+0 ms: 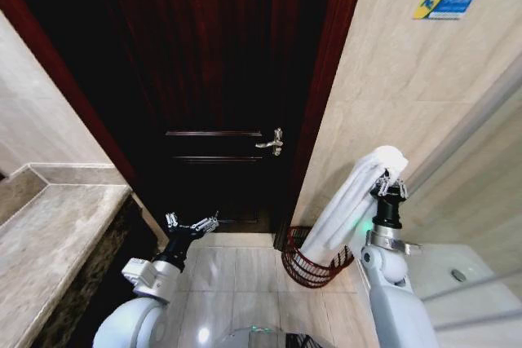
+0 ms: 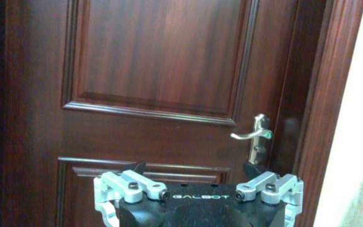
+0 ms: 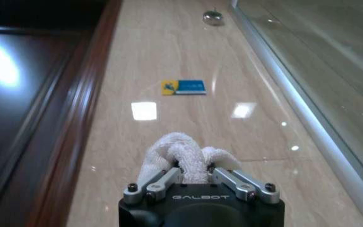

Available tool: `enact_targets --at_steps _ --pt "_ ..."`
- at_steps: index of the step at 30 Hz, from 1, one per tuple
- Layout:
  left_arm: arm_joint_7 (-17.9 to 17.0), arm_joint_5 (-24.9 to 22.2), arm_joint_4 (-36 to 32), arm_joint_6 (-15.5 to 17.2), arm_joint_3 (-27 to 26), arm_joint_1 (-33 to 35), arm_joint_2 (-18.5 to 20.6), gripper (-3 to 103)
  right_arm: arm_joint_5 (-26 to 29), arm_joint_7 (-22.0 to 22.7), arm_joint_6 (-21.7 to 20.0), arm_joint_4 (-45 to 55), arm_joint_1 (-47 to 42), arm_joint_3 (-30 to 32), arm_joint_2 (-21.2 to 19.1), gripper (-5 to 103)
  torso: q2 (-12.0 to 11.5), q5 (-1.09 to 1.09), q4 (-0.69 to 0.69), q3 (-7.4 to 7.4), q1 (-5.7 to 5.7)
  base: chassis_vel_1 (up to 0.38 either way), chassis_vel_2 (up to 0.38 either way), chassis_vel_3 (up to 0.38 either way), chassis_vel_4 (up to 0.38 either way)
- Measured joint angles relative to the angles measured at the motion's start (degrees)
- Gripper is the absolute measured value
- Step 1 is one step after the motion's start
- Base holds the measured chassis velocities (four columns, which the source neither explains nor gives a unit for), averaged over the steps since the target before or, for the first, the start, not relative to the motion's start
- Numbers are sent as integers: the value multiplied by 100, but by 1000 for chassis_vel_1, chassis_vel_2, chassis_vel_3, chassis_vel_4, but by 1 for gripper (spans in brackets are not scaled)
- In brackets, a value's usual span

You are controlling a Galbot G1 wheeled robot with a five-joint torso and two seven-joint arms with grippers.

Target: Discard the used towel into the hamper.

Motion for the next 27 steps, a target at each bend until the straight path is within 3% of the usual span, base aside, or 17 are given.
enact_targets --at_steps 5,8,27 --pt "0 0 0 0 0 0 0 100 25 -1 54 -84 -89 41 18 11 0 3 -1 0 -1 -51 37 37 -43" --pt "0 0 0 0 0 1 0 100 296 -369 237 -207 -175 53 -9 11 1 5 -1 -2 -8 13 -8 -11 17" --pt "0 0 0 0 0 1 0 100 61 -290 123 -319 -240 43 33 11 2 4 0 -2 -6 1 3 0 3"
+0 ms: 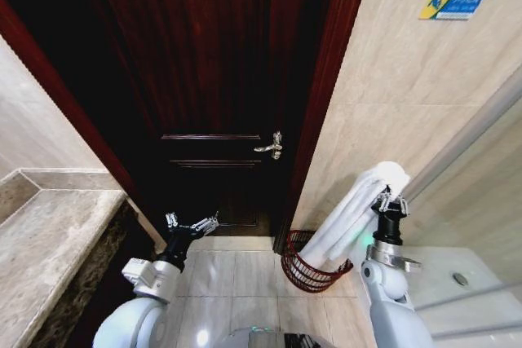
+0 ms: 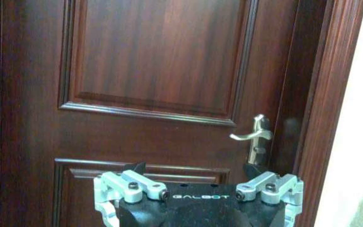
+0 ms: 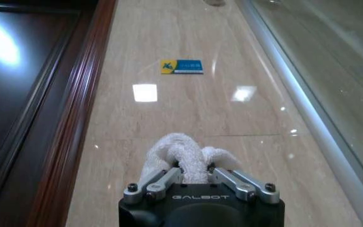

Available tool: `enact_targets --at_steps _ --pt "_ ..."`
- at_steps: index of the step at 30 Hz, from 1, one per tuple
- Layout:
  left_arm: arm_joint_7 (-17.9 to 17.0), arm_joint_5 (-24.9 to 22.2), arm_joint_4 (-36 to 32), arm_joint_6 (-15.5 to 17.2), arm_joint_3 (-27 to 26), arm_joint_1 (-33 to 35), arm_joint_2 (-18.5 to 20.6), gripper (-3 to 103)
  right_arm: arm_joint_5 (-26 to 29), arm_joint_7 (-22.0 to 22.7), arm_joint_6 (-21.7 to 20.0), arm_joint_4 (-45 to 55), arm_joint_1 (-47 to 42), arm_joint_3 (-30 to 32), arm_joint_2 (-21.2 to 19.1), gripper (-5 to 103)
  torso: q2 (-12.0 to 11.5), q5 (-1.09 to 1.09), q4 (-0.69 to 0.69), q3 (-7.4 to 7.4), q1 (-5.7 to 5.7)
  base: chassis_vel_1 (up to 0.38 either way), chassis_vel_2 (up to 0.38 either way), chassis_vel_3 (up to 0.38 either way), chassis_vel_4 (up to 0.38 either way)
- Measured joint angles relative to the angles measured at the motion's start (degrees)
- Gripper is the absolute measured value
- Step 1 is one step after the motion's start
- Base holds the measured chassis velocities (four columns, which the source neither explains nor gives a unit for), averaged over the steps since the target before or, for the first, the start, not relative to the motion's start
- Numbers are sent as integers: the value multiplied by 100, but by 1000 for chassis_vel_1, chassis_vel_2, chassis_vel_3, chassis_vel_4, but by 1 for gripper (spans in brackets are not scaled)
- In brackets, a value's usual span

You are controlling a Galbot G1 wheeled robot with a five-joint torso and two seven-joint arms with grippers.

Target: Discard the used towel into the hamper.

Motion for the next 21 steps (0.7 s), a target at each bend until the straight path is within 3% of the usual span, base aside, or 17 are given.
enact_targets --at_steps 4,6,11,21 --pt "0 0 0 0 0 0 1 100 -349 264 -54 -82 2 -4 36 11 -1 0 0 1 2 -48 66 60 -50" --pt "0 0 0 0 0 -1 0 100 -562 406 -308 -229 -162 -44 69 11 -2 1 1 1 4 -43 75 44 -54" --pt "0 0 0 0 0 -1 0 100 -247 293 -777 -533 -372 -188 -82 11 -2 2 0 1 2 -19 16 33 -13" --pt "0 0 0 0 0 -1 0 100 97 322 -924 -1348 -262 -312 -214 11 -1 2 0 1 1 0 0 0 0"
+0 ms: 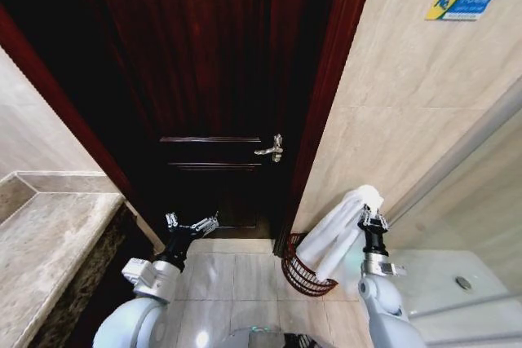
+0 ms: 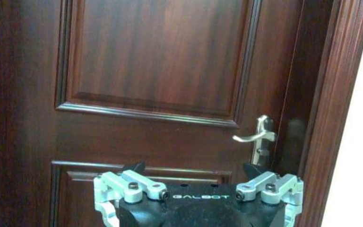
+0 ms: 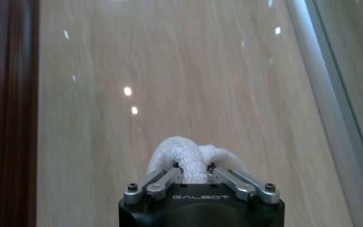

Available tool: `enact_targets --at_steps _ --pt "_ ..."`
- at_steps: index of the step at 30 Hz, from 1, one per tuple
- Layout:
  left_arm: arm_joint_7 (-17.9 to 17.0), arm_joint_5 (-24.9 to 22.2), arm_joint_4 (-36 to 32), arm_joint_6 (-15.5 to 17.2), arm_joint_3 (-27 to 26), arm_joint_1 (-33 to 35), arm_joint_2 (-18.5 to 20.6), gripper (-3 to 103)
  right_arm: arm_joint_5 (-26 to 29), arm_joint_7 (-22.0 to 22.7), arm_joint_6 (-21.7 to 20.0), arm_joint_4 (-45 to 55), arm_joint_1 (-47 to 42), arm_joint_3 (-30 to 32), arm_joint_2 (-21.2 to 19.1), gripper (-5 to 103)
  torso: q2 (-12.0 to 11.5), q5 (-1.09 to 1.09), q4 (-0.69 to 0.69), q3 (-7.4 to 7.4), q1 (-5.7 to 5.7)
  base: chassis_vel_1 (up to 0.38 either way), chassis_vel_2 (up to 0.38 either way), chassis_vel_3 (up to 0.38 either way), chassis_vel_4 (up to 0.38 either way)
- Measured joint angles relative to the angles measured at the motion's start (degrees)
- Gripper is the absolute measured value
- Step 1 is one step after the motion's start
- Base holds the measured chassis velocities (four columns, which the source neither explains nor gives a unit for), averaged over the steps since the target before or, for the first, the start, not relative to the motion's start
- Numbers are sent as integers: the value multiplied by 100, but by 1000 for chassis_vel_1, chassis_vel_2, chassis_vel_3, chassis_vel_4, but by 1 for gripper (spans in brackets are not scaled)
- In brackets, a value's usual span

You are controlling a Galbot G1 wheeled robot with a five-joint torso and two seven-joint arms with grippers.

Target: Discard the used towel into the hamper.

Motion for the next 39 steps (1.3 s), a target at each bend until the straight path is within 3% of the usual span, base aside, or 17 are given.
enact_targets --at_steps 9,27,29,32,39 --pt "0 0 0 0 0 0 0 100 -273 -395 329 -1242 366 -90 -61 11 0 -3 0 0 0 0 0 0 0" --pt "0 0 0 -1 0 0 0 100 -618 -652 368 -1978 1585 -47 -27 11 0 -3 0 0 1 0 0 0 0" --pt "0 0 0 0 0 0 0 100 -617 -654 455 -2219 1597 -61 -25 11 0 -2 0 0 0 0 0 0 0" --pt "0 0 0 0 0 0 -1 100 -621 -748 910 -3130 1798 -64 -24 11 0 0 0 0 0 0 0 0 0" --pt "0 0 0 0 0 0 0 100 -592 -922 1033 -4181 2202 -64 22 11 0 -4 0 0 1 0 0 0 0"
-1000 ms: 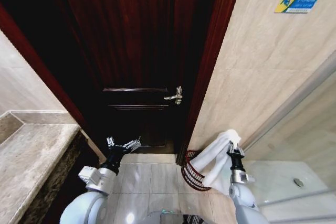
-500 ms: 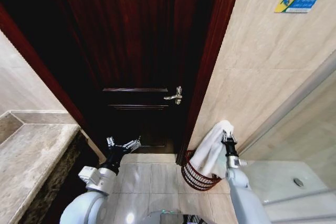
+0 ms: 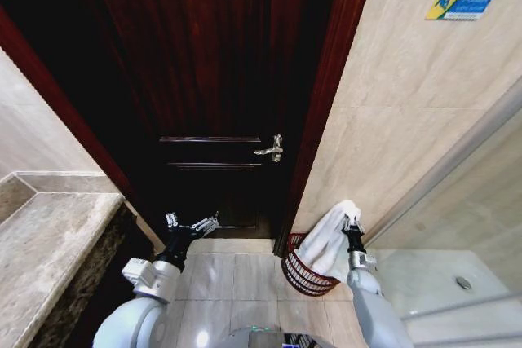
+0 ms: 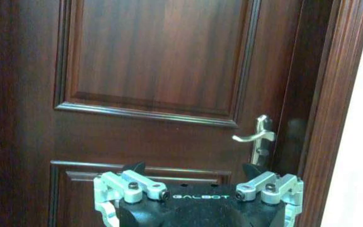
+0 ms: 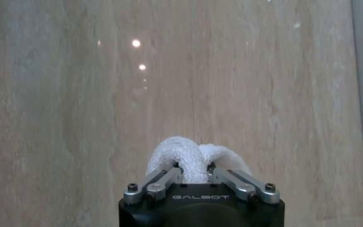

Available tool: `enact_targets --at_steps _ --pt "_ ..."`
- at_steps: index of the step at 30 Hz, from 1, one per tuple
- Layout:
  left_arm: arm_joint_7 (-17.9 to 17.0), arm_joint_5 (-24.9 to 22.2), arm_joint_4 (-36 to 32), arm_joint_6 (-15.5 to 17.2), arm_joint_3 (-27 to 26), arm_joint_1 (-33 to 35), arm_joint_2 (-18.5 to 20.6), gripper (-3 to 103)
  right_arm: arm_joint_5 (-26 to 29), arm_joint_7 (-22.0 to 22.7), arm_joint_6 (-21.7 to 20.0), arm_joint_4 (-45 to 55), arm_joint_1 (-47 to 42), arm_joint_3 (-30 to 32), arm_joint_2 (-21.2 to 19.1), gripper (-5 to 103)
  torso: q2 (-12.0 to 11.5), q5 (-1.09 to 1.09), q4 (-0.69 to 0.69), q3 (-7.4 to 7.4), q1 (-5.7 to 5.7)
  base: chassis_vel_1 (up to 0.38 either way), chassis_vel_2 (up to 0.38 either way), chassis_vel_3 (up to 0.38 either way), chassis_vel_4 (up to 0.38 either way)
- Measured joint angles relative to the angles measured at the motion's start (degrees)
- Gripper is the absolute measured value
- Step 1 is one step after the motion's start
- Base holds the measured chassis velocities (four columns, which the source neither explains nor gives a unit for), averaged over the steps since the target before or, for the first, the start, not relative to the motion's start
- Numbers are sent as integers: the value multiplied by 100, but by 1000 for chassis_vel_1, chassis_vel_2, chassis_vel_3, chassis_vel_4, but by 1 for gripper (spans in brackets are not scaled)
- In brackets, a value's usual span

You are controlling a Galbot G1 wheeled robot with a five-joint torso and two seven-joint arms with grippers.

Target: Discard the used towel into the hamper.

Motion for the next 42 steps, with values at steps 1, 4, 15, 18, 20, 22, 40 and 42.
enact_targets --at_steps 1,4,15,18,20,22,40,42 --pt "0 0 0 0 0 0 0 100 12 -40 1 -171 80 0 32 11 0 1 1 0 0 0 0 0 0" --pt "0 0 0 0 0 0 0 100 20 -140 2 -555 240 -1 75 11 0 2 1 0 0 0 0 0 0" --pt "0 0 0 0 0 0 0 100 -410 -453 4 -1976 653 101 147 11 0 2 1 0 0 0 0 0 0" --pt "0 0 0 0 0 0 0 100 -575 -487 4 -2241 684 130 159 11 0 2 1 0 0 0 0 0 0" --pt "0 0 0 0 0 0 0 100 -592 -522 20 -2319 696 138 166 11 0 2 0 0 0 0 0 0 0" --pt "0 0 0 0 0 0 0 100 -647 -607 26 -2533 761 147 188 11 0 2 0 0 0 0 0 0 0" --pt "0 0 0 0 0 0 0 100 -1647 -662 -896 -3937 1330 218 150 11 0 3 0 0 0 0 0 0 0" --pt "0 0 0 0 0 0 0 100 -1522 -732 -1152 -4032 1404 232 125 11 0 2 0 0 0 0 0 0 0"
